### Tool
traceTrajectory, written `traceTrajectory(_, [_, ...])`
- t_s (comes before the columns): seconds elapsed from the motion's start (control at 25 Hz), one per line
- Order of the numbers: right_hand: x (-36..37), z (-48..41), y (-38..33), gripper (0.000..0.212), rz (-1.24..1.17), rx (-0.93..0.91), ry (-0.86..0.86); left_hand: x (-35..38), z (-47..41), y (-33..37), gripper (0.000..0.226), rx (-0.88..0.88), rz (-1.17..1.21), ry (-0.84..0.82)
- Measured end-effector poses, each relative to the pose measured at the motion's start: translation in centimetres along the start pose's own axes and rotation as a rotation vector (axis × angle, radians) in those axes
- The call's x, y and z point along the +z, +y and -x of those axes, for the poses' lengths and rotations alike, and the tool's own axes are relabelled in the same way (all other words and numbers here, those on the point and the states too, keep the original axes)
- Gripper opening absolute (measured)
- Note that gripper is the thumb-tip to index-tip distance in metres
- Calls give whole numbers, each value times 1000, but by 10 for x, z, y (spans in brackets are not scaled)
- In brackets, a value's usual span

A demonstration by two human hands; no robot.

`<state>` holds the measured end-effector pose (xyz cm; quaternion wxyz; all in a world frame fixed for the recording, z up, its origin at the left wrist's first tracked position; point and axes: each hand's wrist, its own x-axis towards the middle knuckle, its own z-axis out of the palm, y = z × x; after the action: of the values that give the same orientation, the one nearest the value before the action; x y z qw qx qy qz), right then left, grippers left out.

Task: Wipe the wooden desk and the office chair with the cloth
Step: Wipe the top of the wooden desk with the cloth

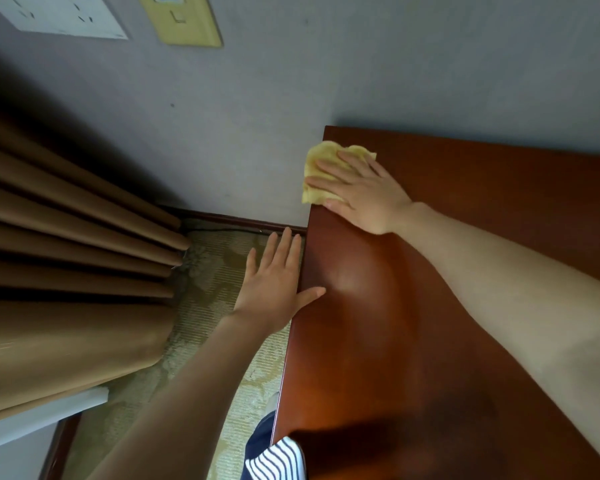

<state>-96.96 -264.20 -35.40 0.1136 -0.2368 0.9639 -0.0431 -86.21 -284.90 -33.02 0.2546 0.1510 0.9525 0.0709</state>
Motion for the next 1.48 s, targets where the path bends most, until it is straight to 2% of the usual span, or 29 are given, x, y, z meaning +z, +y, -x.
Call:
traceTrajectory(0.32, [-6,-35,29,48,-97,233,82,0,-8,9,96,-17,-24,13])
traceTrajectory(0.52, [6,-3,22,49,-161,486,150,0,-5,11,114,-39,-138,-20])
traceTrajectory(0.6, [13,20,8,49,-163,505,142,-3,-8,12,117,-25,-191,-26])
traceTrajectory(0.72, [25,68,-19,49,-108,353,120,-10,-14,15,118,21,-292,-62])
traceTrajectory(0.92, [40,159,-41,47,3,-23,11,-15,-15,22,119,11,-380,-107])
traceTrajectory(1.12, [41,205,-25,46,113,-271,-22,-17,-16,28,119,-9,-438,-123])
traceTrajectory(1.2, [36,201,-1,45,83,-204,-17,-16,-15,28,119,-15,-467,-117])
traceTrajectory(1.32, [26,177,39,47,-56,95,-8,-13,-16,26,119,-22,-469,-116])
traceTrajectory(1.48, [11,133,86,49,-111,448,19,-10,-18,24,120,-28,-458,-118])
